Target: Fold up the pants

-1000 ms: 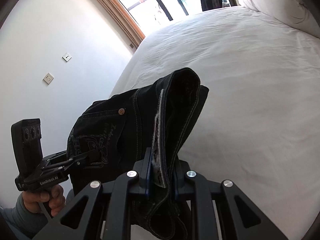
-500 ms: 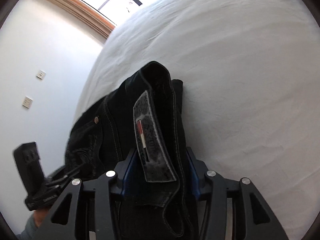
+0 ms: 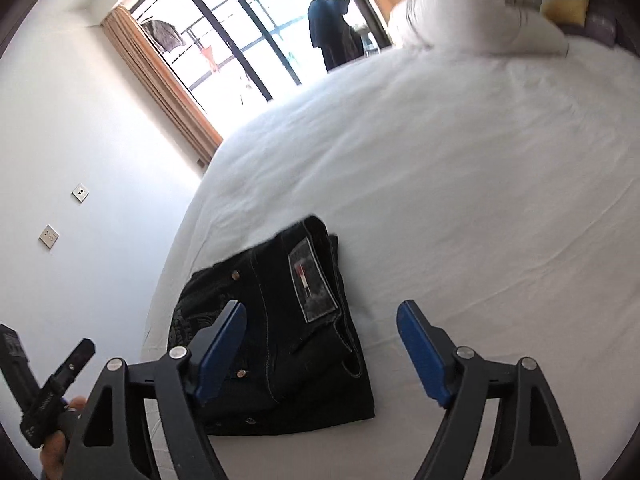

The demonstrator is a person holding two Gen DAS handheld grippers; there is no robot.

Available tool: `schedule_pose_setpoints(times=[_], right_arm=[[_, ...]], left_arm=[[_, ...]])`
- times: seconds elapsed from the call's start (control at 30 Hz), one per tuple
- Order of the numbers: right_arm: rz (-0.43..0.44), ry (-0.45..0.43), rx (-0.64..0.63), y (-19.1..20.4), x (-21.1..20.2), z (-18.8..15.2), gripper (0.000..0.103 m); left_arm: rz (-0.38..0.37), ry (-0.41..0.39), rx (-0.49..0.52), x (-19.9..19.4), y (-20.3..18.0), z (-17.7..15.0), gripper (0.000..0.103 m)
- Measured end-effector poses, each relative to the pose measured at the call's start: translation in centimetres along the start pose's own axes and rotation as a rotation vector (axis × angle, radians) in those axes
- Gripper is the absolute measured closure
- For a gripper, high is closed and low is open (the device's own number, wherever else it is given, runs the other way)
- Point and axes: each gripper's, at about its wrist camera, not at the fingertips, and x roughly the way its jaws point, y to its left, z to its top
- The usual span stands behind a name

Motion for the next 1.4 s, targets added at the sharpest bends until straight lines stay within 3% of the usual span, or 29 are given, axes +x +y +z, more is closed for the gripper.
schedule_pose_setpoints(times=[0.1,0.17,0.23,0.33,0.43,0.53,0.6,0.67,0.8,0.93,1.13,1.4], right_arm=[[-0.066,-0.219,-0.133,3.9,-5.5,1.1,0.0],[-0.087,-0.378,-0.221,6.5,-9.6,1.4,0.0],[-0.11,-0.509,-0.3,8.9,-13.6,1.4,0.0],[-0.132,-0.614,-0.375,11.9,-17.3,1.8,0.0],[-0.103,-0.639,-0.398,13.5,-20.0,1.9,0.0],[-0.063,-0.601,-0.405,14.4,-20.8,2.1,0.0],[-0.064,-0.542,-0.392,14.1,-19.5,2.5,0.0],[-0.103,-0.475,-0.367,13.1,-18.9,2.2,0.0],[-0.159,-0.362,-0.3,10.7,-17.2,1.1,0.0],[-0.196,-0.253,-0.251,9.4,-15.1,-0.8,0.0],[-0.218,-0.105,-0.237,9.0,-11.7,-2.5,0.0],[-0.207,-0.035,-0.283,11.4,-10.5,-4.2,0.0]], left_arm=[[0.107,-0.197,0.118,-6.7,-1.1,2.0,0.0],[0.182,-0.31,0.156,-10.8,-1.7,2.6,0.0],[0.185,-0.372,0.168,-14.1,-2.1,3.3,0.0],[0.124,-0.354,0.163,-17.1,-2.6,4.4,0.0],[0.159,-0.303,0.142,-18.5,-2.8,5.1,0.0],[0.128,-0.286,0.141,-19.9,-2.7,5.0,0.0],[0.18,-0.257,0.133,-20.3,-2.3,4.8,0.0],[0.177,-0.177,0.098,-19.1,-1.9,4.4,0.0],[0.103,0.032,-0.003,-14.3,-1.7,2.2,0.0],[0.099,0.181,-0.012,-10.1,-2.3,-0.8,0.0],[0.092,0.261,0.003,-6.3,-3.1,-2.9,0.0],[0.085,0.299,-0.001,-4.3,-2.8,-3.8,0.0]])
